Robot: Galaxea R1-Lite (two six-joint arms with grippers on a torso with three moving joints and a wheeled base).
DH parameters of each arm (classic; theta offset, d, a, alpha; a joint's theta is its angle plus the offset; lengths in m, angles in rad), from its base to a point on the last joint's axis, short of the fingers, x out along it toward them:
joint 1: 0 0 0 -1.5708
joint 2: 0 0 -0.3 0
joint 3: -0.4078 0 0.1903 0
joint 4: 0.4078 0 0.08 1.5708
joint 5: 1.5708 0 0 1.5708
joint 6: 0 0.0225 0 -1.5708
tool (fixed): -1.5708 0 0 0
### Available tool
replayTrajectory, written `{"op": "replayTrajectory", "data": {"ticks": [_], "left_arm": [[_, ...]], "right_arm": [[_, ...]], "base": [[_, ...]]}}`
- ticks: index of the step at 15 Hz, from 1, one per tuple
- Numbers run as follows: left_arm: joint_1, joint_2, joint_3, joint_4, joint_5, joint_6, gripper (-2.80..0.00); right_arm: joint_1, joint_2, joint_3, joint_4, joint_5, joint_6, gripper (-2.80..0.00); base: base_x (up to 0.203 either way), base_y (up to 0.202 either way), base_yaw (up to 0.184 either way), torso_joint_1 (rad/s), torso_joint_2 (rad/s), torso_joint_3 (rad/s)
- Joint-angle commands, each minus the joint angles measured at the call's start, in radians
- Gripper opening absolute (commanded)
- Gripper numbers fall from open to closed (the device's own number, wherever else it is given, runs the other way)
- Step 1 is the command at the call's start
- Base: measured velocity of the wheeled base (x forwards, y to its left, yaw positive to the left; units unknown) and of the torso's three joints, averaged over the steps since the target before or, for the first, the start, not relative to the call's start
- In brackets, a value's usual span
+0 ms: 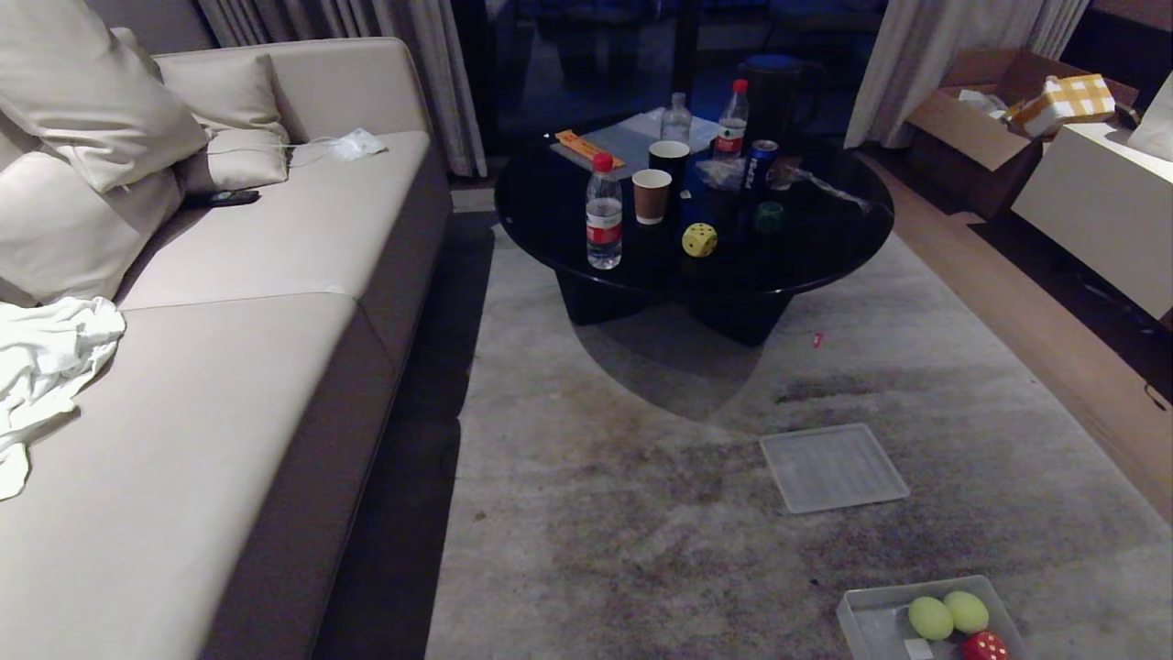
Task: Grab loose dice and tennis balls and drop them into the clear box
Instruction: Put the toys in the box
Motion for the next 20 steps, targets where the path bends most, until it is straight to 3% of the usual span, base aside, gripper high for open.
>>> {"op": "replayTrajectory", "data": {"ticks": [1, 20], "left_arm": [[0.000, -0.002, 0.000, 0.000, 0.001, -0.001, -2.80], [0.000, -0.001, 0.000, 0.000, 0.001, 0.000, -2.80]], "right_arm": [[0.000, 0.000, 0.011, -0.001, 0.000, 0.000, -2.80], [0.000, 0.000, 0.011, -0.001, 0.000, 0.000, -2.80]], "base": [[0.000, 0.000, 0.000, 0.007, 0.01, 0.201], [0.000, 0.000, 0.000, 0.003, 0.00, 0.181]]}}
